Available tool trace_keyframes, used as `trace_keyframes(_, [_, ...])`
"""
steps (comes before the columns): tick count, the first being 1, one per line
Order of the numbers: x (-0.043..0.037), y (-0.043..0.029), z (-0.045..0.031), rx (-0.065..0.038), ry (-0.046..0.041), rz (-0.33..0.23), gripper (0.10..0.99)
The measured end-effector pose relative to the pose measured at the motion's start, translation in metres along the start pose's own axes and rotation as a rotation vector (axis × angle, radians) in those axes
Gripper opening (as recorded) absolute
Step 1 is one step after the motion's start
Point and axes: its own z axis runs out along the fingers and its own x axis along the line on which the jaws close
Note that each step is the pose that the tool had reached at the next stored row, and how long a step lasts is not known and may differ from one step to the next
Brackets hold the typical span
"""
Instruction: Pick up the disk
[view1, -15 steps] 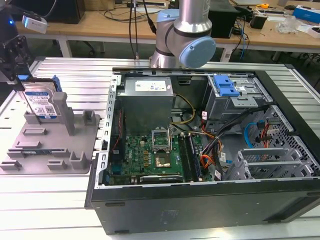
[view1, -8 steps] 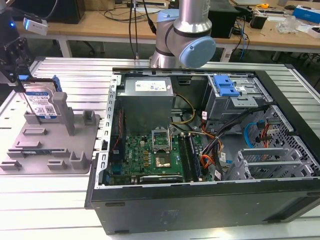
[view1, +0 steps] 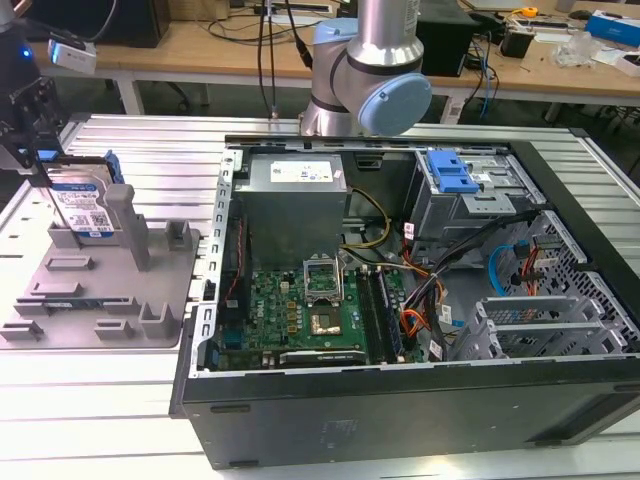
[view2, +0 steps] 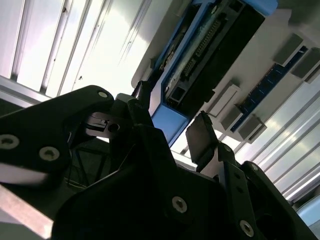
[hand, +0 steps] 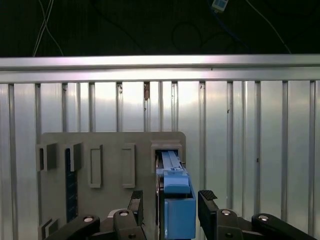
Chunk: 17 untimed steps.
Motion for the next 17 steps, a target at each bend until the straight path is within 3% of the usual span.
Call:
trace_keyframes(2, [0.0, 0.0, 0.0005, 0.0, -0.0001, 0.0, 0.541])
trace_keyframes(3, [0.0, 0.0, 0.0008, 0.0, 0.0, 0.0, 0.408])
trace_keyframes(17, [-0.0001, 0.0, 0.0046, 0.0, -0.0001, 0.0, 0.408])
